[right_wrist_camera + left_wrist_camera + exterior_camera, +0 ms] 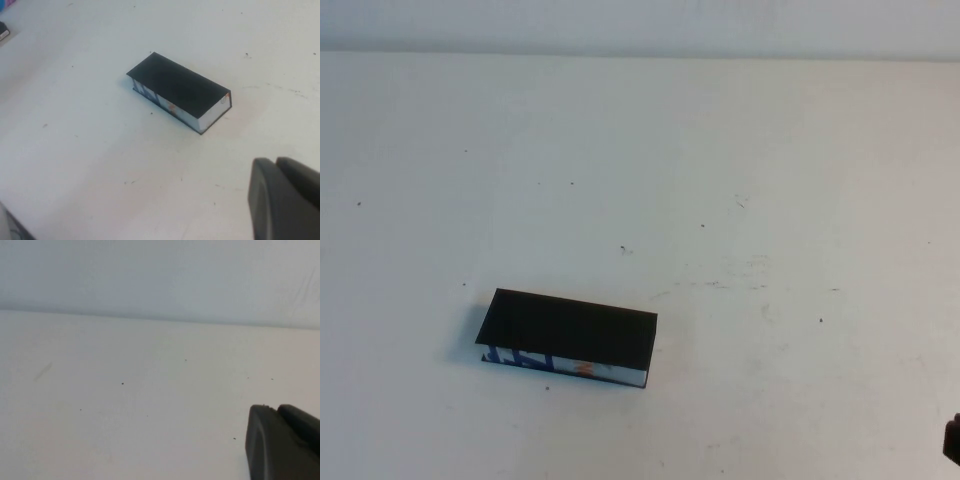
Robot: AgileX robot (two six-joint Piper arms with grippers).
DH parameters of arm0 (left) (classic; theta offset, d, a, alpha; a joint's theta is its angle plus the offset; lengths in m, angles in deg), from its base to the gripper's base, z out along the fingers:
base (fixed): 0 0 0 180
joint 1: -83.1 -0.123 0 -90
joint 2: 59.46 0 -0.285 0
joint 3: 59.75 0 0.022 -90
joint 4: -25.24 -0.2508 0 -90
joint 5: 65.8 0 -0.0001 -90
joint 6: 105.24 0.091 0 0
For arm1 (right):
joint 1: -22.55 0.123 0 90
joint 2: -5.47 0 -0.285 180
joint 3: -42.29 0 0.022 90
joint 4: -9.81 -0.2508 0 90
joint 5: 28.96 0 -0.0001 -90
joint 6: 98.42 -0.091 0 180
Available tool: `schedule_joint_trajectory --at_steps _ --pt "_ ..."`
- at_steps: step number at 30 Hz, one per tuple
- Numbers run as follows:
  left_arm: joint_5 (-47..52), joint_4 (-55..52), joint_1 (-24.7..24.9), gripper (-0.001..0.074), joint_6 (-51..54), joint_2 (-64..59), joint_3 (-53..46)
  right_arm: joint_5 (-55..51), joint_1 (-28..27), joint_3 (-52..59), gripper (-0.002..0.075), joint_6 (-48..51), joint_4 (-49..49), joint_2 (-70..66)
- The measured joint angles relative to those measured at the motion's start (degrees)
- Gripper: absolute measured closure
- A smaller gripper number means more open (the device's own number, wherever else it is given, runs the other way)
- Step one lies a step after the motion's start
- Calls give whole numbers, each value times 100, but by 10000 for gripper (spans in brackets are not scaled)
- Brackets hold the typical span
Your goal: Return glasses to glasses case
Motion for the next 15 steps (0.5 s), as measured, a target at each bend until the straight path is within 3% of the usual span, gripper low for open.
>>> schedule_joint_trajectory --at_steps 4,15 --pt "-10 0 0 738 0 0 0 465 0 484 737 -38 -130 85" --pt "-8 0 0 738 0 0 0 533 0 996 737 -38 -460 85"
